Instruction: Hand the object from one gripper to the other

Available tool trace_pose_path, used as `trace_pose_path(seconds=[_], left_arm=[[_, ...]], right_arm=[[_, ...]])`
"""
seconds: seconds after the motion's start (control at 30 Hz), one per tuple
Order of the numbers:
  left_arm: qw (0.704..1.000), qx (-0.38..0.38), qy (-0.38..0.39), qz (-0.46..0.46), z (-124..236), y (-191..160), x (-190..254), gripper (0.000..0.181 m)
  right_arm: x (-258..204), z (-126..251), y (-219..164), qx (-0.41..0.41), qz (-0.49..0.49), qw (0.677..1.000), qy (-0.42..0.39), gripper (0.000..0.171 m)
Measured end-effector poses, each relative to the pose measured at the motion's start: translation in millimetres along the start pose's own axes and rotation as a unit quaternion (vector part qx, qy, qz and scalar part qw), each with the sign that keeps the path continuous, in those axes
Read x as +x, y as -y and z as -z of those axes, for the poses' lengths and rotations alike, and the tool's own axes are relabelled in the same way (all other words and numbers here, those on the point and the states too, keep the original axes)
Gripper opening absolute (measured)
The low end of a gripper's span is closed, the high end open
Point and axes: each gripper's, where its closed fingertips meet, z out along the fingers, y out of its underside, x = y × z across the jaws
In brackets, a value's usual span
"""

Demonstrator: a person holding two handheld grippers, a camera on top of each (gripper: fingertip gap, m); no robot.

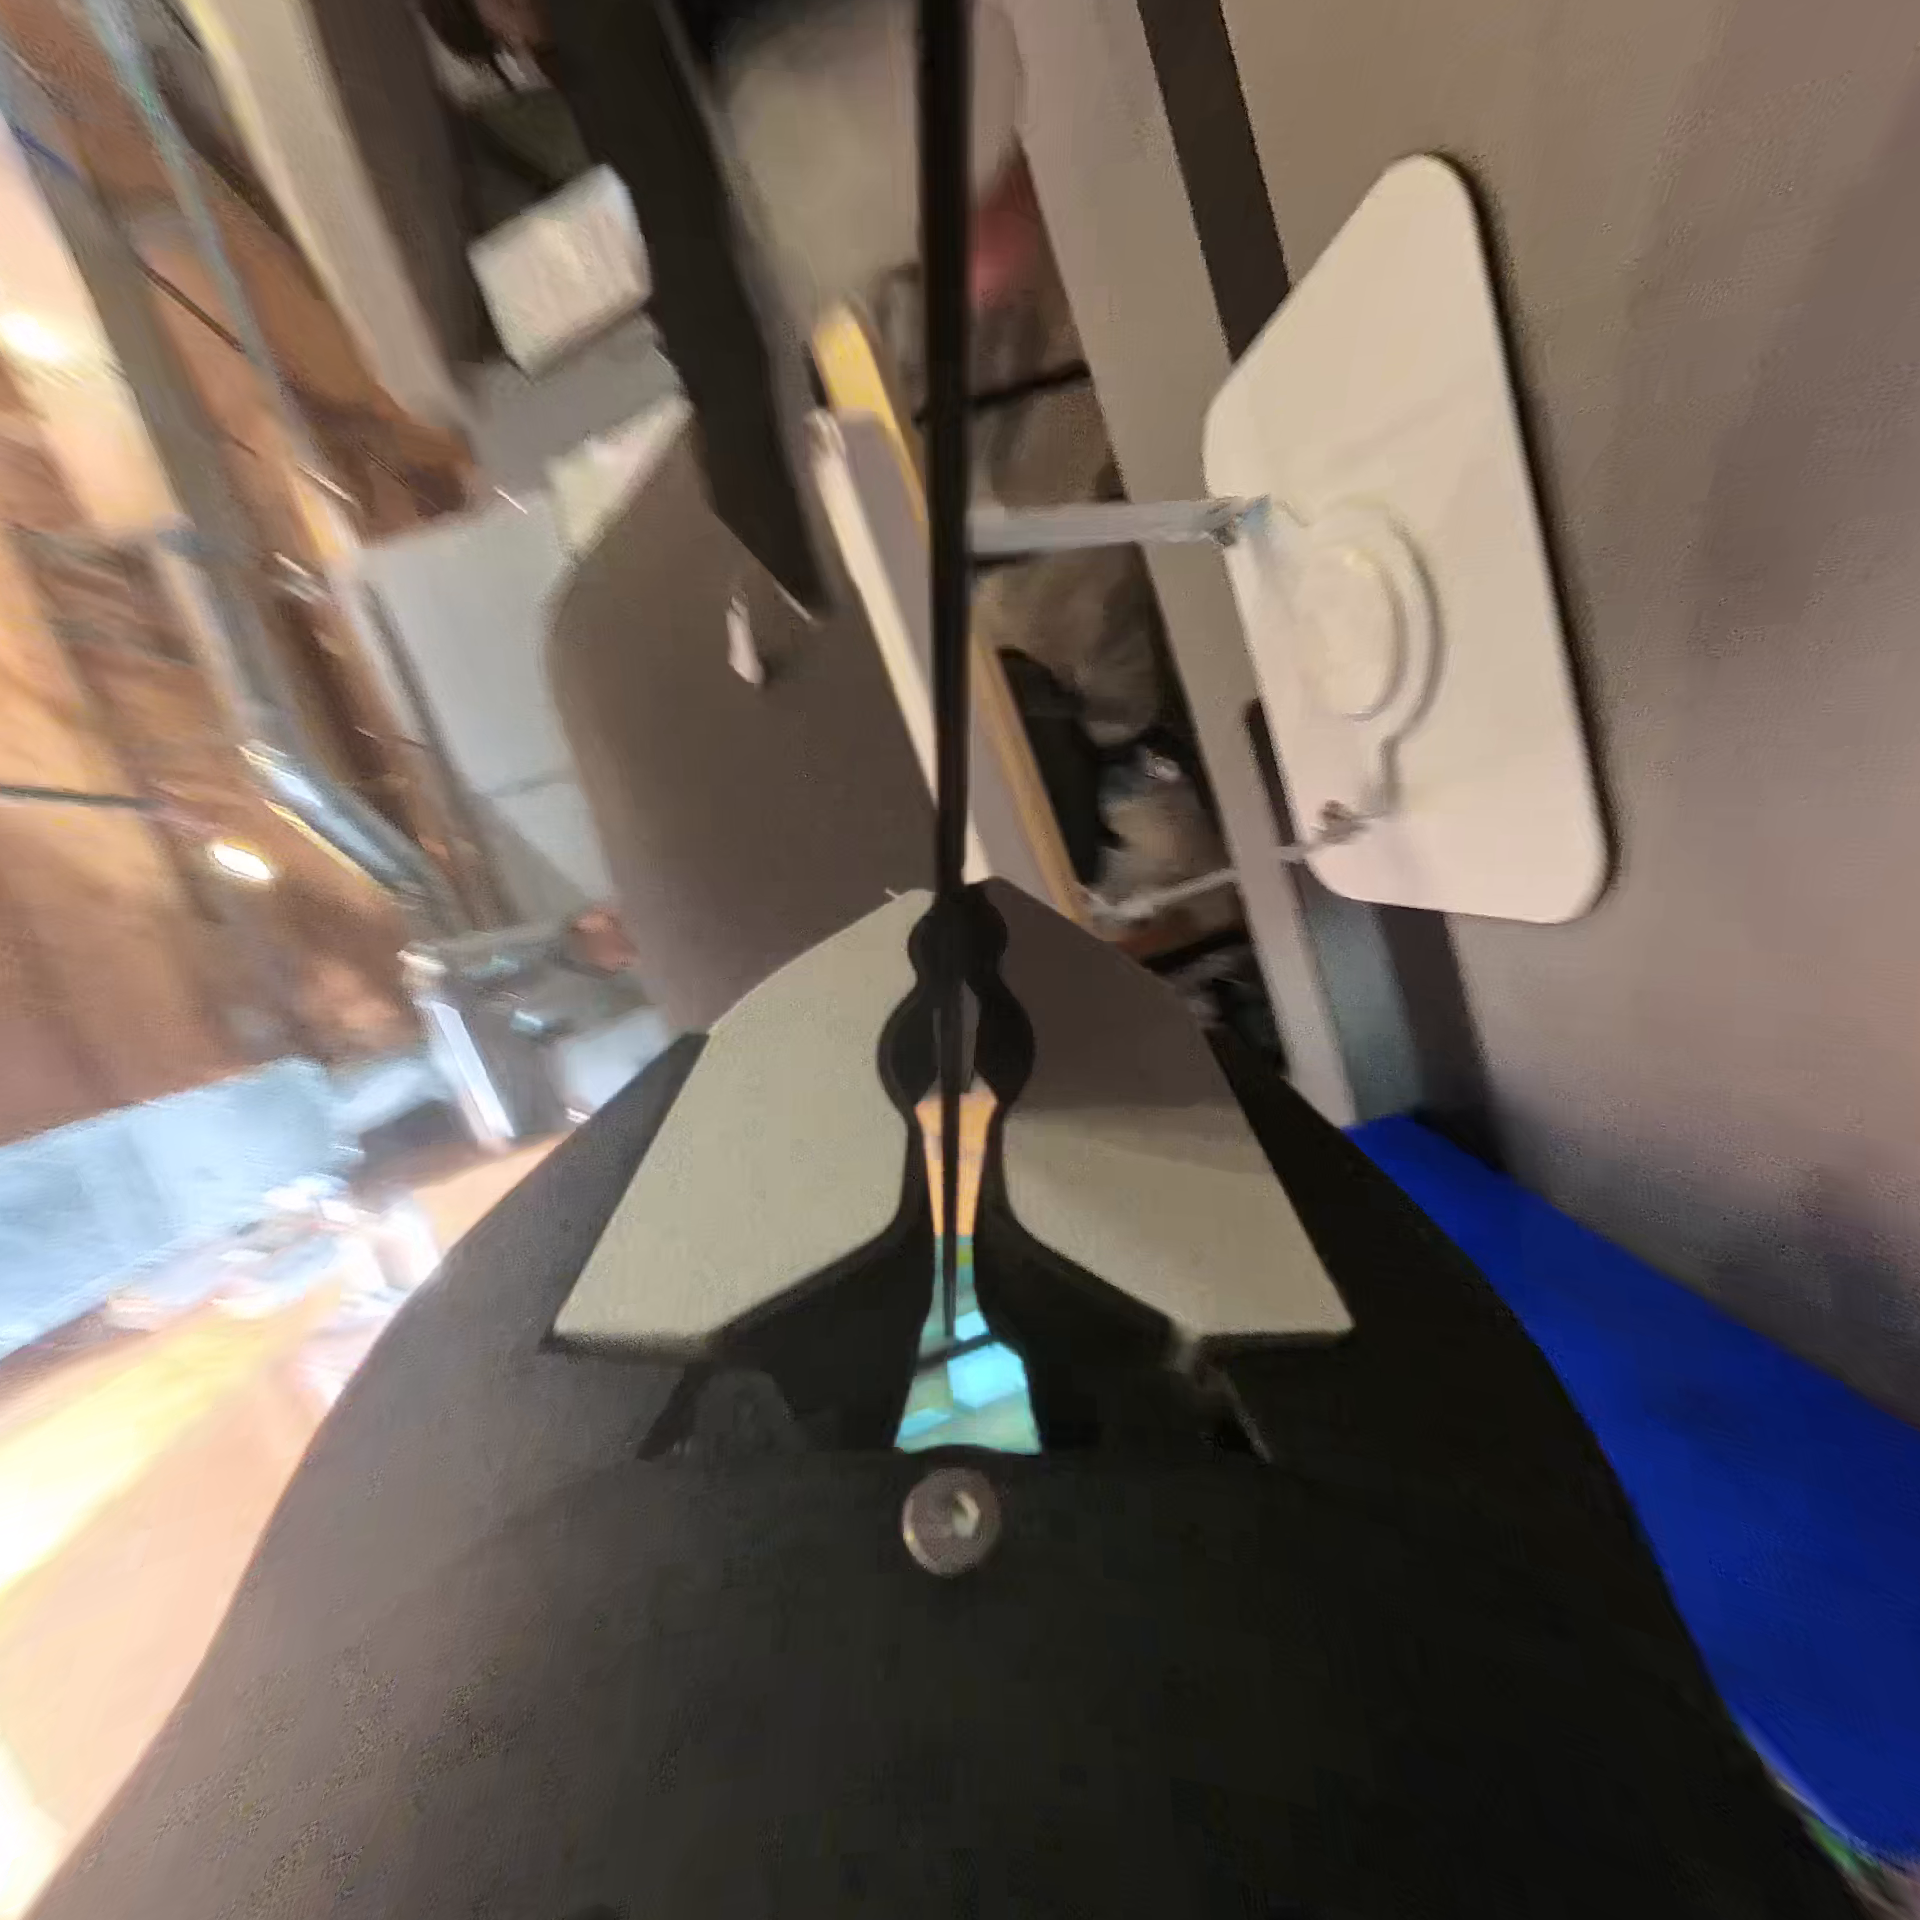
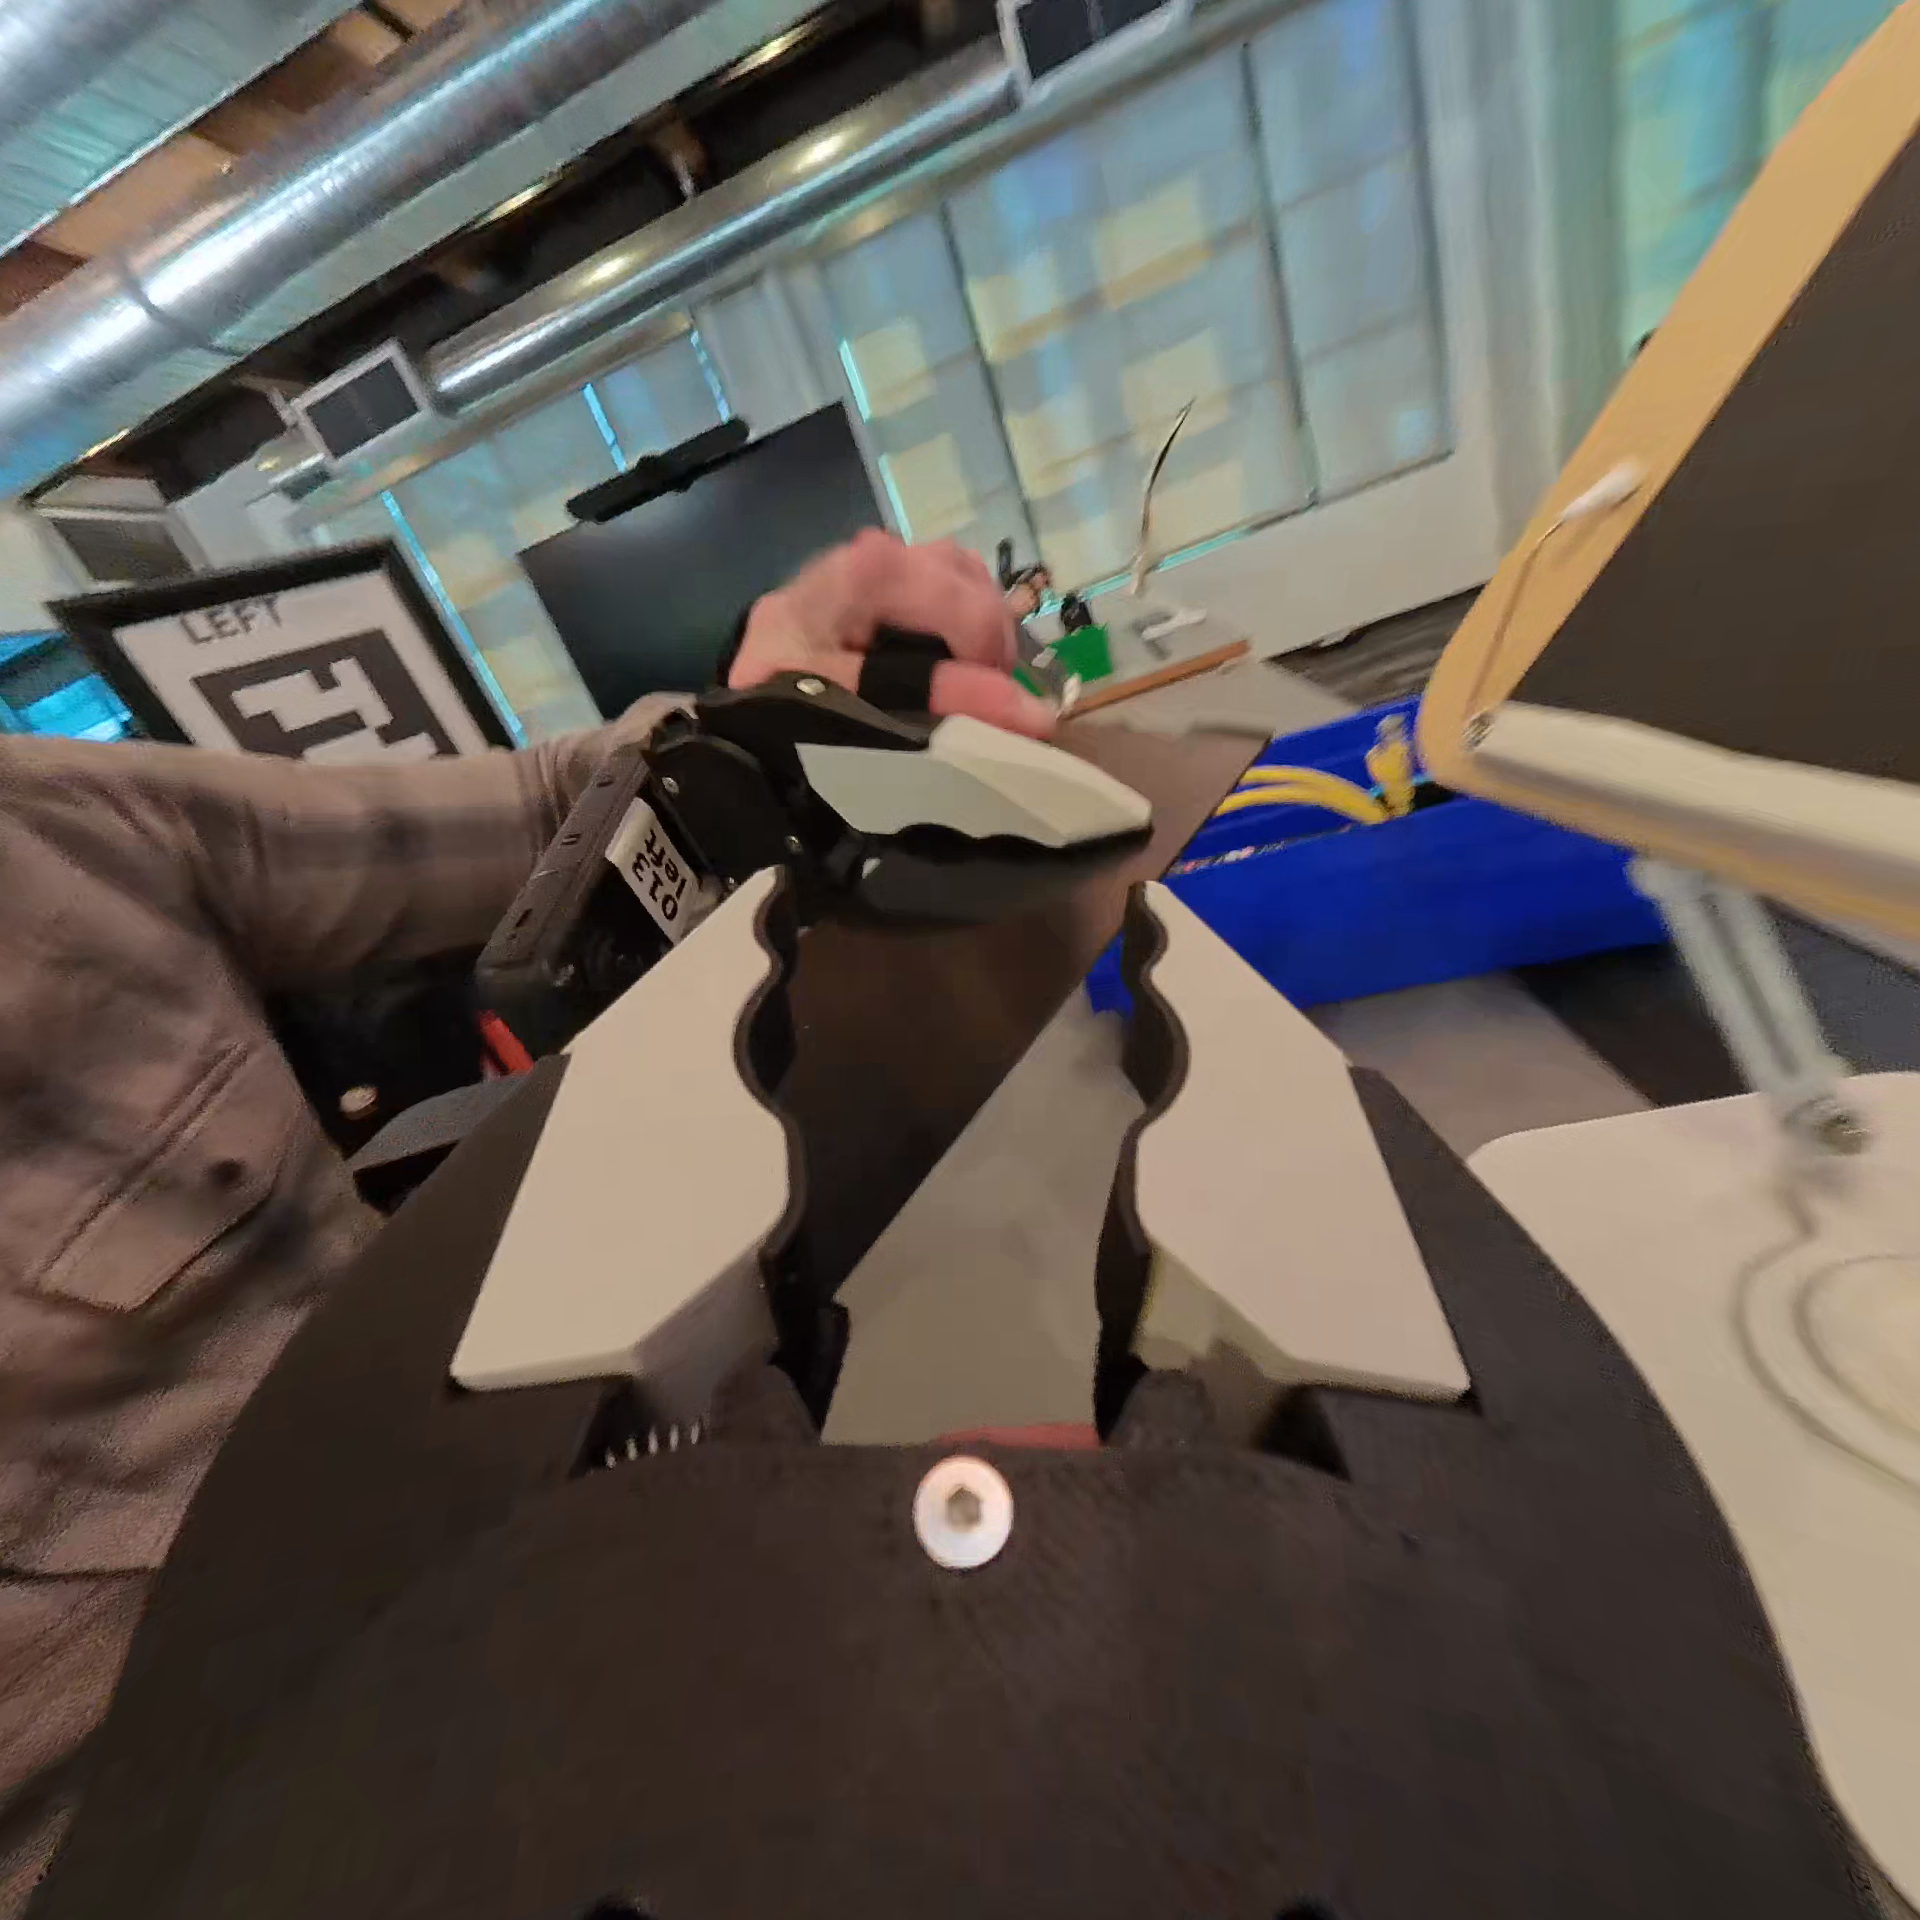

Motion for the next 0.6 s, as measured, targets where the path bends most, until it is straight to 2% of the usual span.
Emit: trace_pose_path(seconds=[0.1, 0.23, 0.33, 0.43, 0.53, 0.6], left_arm=[[0.990, -0.006, -0.075, 0.117, -2.7, -11.4, 17.0, 0.002], [0.944, 0.039, -0.172, 0.277, 0.9, -2.8, 37.7, 0.001], [0.898, 0.075, -0.242, 0.359, 6.2, 11.1, 48.7, 0.001], [0.863, 0.090, -0.312, 0.388, 13.9, 25.3, 61.3, 0.001], [0.832, 0.111, -0.363, 0.405, 21.8, 43.1, 68.9, 0.001], [0.826, 0.122, -0.372, 0.405, 23.2, 52.5, 71.3, 0.001]], right_arm=[[-4.6, 19.5, 30.0, 0.040, 0.048, 0.998, -0.024, 0.057], [-23.1, 36.0, 47.2, 0.040, 0.152, 0.987, -0.036, 0.048], [-35.9, 35.5, 35.0, -0.036, 0.232, 0.971, -0.047, 0.054], [-39.7, 28.9, 13.6, -0.141, 0.315, 0.936, -0.076, 0.053], [-34.0, 20.7, -3.7, -0.226, 0.367, 0.895, -0.113, 0.054], [-28.5, 17.1, -16.2, -0.276, 0.386, 0.871, -0.130, 0.054]])
